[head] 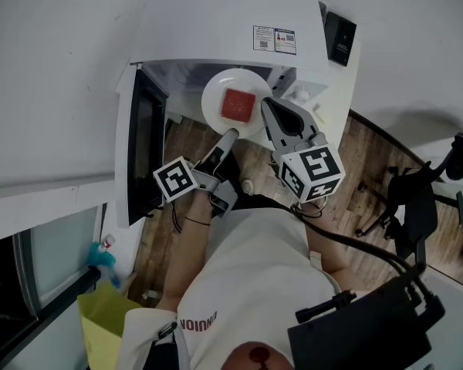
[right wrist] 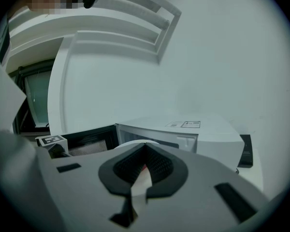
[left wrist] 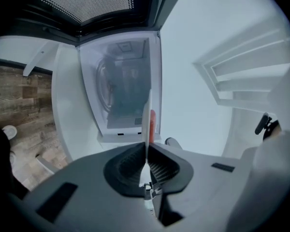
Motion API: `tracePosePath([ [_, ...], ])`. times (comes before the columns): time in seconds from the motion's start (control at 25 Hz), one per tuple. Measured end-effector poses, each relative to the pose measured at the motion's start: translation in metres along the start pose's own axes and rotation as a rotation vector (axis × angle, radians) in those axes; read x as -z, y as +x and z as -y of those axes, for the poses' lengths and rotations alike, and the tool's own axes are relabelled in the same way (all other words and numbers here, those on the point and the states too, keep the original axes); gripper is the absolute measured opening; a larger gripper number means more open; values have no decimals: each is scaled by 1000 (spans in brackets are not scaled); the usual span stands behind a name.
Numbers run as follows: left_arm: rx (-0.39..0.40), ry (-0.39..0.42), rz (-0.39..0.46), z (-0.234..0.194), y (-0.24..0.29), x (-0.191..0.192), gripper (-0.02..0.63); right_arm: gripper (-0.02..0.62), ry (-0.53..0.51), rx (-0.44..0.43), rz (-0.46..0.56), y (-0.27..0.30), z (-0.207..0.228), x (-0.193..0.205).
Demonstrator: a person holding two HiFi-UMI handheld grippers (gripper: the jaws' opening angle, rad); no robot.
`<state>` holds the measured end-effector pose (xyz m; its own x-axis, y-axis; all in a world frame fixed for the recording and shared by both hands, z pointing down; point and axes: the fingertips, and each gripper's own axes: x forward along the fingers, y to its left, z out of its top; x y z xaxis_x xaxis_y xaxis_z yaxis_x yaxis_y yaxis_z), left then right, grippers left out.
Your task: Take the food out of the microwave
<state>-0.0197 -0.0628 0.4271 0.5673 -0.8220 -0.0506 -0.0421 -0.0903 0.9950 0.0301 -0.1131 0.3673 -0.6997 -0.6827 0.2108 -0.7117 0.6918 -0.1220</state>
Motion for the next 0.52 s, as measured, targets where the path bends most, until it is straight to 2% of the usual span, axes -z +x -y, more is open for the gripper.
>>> tracePosePath([
  [0.52,-3,-3,1,-1,-2,0,25,21,7,-6,5,0,-2,0],
])
